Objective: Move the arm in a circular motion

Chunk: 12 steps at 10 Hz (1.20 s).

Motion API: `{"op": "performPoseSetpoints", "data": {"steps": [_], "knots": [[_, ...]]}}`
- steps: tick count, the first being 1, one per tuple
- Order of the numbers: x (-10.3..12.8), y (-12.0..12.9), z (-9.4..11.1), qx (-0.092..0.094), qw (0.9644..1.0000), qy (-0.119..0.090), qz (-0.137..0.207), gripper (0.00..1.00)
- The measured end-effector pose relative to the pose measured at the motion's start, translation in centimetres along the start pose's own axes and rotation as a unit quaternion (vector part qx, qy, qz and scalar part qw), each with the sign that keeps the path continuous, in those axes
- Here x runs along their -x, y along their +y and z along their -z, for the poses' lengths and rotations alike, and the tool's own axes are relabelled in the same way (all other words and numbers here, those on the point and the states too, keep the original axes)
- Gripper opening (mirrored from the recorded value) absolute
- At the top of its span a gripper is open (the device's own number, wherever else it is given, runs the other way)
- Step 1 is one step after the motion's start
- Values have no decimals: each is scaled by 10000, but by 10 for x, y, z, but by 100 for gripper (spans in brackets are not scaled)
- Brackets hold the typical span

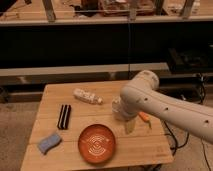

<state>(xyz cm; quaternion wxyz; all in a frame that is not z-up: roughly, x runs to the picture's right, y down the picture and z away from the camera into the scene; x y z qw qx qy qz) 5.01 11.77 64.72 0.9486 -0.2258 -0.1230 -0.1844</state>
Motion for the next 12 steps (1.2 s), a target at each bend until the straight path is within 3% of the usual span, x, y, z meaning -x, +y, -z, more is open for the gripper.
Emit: {"op": "performPoseSetpoints", "data": {"steps": [2,3,6,9,12], "knots": [[35,-29,-6,-35,9991,-150,385,80],[52,-55,-11,-85,9980,-124,616,80],[57,-113,-21,-251,9964,98,802,80],[20,-159,-23,-499,9967,360,533,80],[-51,-172,-20,-564,9968,563,56,80]]}}
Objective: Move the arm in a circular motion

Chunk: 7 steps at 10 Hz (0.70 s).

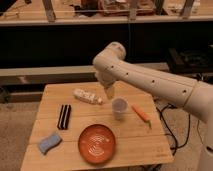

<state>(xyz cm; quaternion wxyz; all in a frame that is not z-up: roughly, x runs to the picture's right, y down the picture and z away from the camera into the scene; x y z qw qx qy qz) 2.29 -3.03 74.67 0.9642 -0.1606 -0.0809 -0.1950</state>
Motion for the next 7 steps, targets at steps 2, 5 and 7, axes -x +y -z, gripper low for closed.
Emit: {"op": "performPoseSetpoints", "data": {"steps": [2,5,7], "knots": [[-57,10,-4,57,9989,161,-442,80],[-118,43,-5,169,9934,334,-1085,80],[-151,86,3,227,9882,419,-1455,80]]}}
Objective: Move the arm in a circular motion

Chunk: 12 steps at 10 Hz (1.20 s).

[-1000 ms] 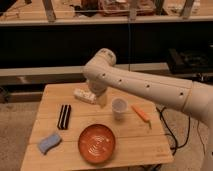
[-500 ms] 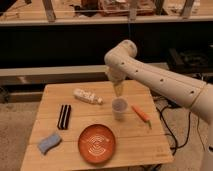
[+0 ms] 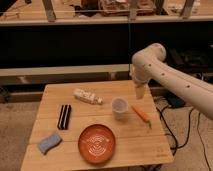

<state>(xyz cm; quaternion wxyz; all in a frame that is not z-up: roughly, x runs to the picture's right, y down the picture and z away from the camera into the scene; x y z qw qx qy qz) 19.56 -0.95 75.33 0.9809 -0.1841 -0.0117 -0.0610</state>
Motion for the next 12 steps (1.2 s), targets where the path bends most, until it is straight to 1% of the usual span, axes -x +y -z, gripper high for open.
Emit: {"op": "performPoseSetpoints", "data": {"steps": [1,2,3,4,5,6,7,8,9,10,11,12], "knots": [[-12,20,6,23,10000,14,-85,80],[-19,46,14,59,9998,27,-162,80],[-20,55,17,71,9998,43,-183,80],[-13,100,32,161,9997,62,-167,80],[96,148,52,286,9960,-148,829,80],[127,147,53,282,9935,-225,1081,80],[145,146,54,271,9915,-279,1239,80],[173,141,55,237,9878,-382,1488,80],[196,134,54,195,9843,-464,1694,80],[223,122,52,132,9797,-553,1924,80],[244,110,50,64,9759,-618,2091,80],[256,96,47,1,9737,-646,2186,80]]}}
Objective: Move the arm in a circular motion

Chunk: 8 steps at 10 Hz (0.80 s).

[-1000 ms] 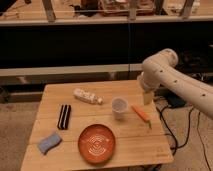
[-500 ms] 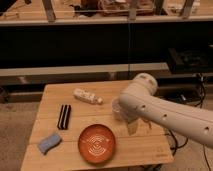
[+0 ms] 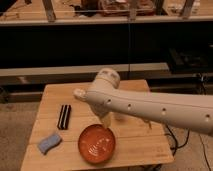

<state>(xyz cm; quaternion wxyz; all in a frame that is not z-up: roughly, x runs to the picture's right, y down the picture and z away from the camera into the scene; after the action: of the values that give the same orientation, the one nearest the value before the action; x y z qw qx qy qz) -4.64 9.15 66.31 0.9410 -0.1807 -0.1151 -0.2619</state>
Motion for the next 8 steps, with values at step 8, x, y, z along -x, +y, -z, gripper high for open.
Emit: {"op": "performPoseSetpoints", "data": {"steps": [8], "knots": [[-103,-80,-37,-268,9961,330,-768,80]]}}
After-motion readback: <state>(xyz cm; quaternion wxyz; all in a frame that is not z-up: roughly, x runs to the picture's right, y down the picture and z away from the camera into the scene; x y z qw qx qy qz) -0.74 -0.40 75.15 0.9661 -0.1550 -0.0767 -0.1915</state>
